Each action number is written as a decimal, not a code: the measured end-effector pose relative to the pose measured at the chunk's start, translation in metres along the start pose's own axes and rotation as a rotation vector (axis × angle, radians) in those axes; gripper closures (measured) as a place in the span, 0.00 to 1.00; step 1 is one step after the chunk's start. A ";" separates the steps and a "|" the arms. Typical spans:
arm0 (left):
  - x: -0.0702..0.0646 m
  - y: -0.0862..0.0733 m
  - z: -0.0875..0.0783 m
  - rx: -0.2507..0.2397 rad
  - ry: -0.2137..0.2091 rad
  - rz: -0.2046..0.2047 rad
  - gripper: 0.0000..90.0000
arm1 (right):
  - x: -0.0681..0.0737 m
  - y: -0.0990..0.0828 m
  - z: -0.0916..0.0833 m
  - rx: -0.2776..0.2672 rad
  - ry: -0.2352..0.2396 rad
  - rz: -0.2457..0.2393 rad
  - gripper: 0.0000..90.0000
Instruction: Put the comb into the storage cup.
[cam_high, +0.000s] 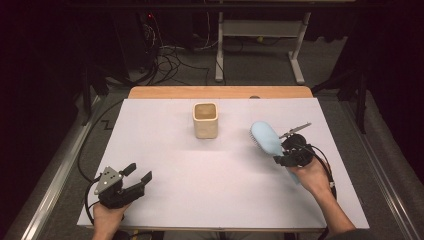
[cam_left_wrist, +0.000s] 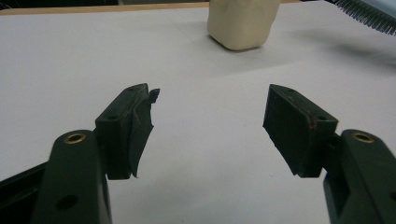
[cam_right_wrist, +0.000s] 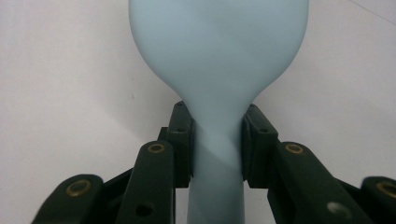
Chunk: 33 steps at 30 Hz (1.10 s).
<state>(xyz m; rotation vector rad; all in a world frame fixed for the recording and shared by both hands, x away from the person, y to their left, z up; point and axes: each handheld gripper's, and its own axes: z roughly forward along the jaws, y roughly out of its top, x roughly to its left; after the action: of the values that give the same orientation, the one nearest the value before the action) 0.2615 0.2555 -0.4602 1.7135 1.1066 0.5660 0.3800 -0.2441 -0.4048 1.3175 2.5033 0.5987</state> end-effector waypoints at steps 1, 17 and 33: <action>0.000 0.000 0.000 0.000 -0.001 -0.001 0.37 | 0.001 0.000 -0.001 -0.001 0.002 -0.001 0.78; -0.001 0.001 0.000 -0.008 -0.012 -0.012 0.37 | 0.023 -0.006 -0.011 -0.046 0.052 -0.032 0.78; -0.003 0.003 0.001 -0.007 -0.027 -0.003 0.36 | 0.050 -0.010 -0.018 -0.095 0.095 -0.098 0.78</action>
<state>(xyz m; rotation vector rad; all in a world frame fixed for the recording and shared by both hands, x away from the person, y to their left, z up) 0.2621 0.2518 -0.4579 1.7087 1.0871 0.5422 0.3375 -0.2121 -0.3947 1.1516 2.5621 0.7635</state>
